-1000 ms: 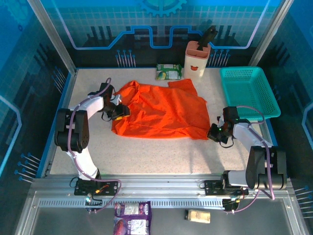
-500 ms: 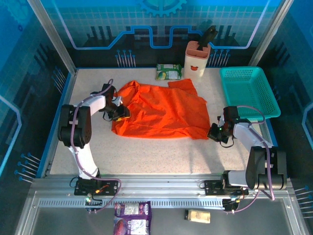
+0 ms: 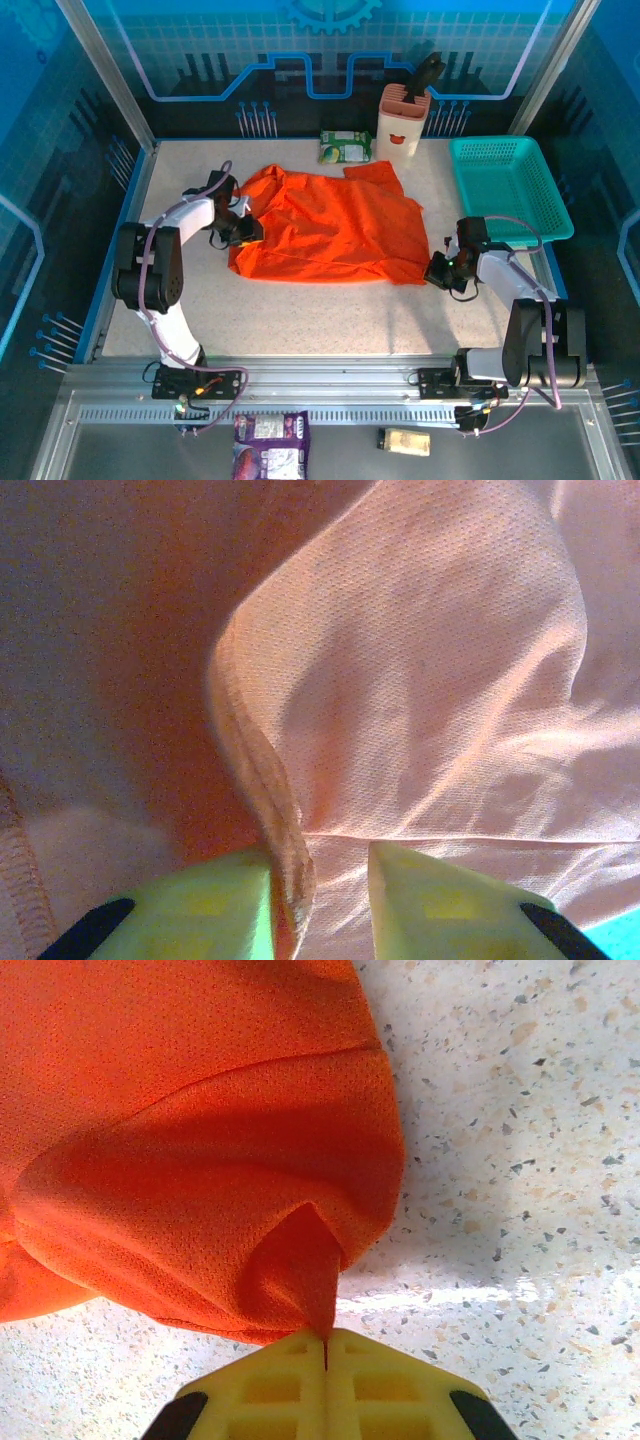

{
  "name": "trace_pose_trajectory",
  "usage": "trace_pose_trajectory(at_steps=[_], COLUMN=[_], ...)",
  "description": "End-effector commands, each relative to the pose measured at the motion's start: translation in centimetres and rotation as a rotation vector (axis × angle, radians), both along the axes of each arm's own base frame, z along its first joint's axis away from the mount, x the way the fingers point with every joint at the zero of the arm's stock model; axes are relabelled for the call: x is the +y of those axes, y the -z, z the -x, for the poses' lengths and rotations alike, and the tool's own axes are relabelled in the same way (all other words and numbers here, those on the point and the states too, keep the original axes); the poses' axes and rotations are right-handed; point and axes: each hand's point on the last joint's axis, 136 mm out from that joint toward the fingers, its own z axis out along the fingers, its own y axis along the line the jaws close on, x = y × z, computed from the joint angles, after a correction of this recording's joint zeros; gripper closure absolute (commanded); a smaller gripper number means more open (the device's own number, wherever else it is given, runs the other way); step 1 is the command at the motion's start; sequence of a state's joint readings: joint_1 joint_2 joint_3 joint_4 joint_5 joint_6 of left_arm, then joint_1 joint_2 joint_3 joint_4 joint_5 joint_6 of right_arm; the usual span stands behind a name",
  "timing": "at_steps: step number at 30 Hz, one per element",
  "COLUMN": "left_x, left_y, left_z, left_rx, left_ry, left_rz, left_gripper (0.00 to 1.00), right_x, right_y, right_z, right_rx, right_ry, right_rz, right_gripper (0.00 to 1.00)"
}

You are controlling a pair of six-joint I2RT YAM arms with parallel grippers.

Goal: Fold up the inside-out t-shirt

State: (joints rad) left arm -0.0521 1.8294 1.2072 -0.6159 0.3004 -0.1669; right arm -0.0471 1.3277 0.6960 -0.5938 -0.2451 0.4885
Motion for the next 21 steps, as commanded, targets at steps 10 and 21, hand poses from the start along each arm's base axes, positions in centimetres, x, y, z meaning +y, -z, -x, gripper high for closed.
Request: trace_pose_trajectory(at_steps=[10,21], left_x=[0.1,0.0], left_y=[0.0,0.0], left_z=[0.0,0.1], left_rx=[0.028,0.030], left_ry=[0.012,0.010], left_rz=[-0.025,-0.025], left_gripper=[0.96,0.98], right_x=[0.5,1.3], right_y=[1.0,1.8], right_z=[0.2,-0.5], right_rx=[0.046,0.051], right_ry=[0.002,0.010], right_rz=[-0.053,-0.113], right_gripper=[0.69,0.71])
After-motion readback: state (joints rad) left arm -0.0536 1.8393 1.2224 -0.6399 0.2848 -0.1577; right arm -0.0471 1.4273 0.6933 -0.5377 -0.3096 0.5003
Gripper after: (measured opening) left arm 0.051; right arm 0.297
